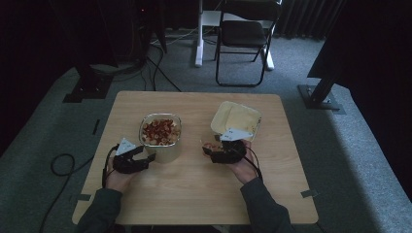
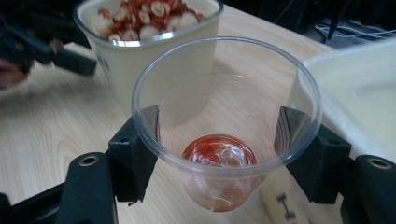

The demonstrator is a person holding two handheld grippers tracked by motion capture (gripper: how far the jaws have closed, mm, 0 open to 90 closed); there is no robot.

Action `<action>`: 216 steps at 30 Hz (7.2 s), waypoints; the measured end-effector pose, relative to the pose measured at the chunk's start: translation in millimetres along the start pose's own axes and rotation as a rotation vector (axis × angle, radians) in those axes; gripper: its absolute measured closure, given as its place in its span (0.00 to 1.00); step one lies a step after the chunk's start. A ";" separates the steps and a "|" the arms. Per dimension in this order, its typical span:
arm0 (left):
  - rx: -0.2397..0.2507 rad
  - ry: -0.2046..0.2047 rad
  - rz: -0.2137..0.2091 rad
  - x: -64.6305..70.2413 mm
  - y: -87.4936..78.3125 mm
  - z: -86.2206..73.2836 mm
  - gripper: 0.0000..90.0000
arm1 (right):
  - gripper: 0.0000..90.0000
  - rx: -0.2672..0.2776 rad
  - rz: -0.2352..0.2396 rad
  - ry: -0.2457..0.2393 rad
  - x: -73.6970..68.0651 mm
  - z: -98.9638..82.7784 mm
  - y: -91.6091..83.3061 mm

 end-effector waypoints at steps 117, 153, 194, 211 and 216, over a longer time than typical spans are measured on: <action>0.253 0.394 0.468 -53.9 -16.5 131.3 0.47 | 0.27 -0.235 0.003 0.050 -24.2 -113.1 -7.5; 0.122 0.883 0.697 -45.6 -38.6 157.3 0.47 | 0.28 -0.229 -0.053 0.133 -12.7 -143.4 -15.8; 0.001 1.390 0.838 -17.9 -45.6 169.8 0.48 | 0.28 -0.223 -0.042 0.136 -13.9 -142.7 -15.6; 0.008 1.462 0.861 -10.0 -44.3 173.4 0.48 | 0.28 -0.222 -0.040 0.139 -14.0 -142.5 -15.5; 0.005 1.476 0.860 -9.3 -43.0 172.7 0.48 | 0.28 -0.222 -0.039 0.139 -14.0 -142.5 -15.6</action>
Point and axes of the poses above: each handheld gripper's, and its own axes: y roughly forward along the jaws, z roughly out of its top, x roughly to its right, the point moved 8 cm from there along y, roughly forward along the jaws, and after that the axes turned 15 degrees about -y, right-handed, at the moved point
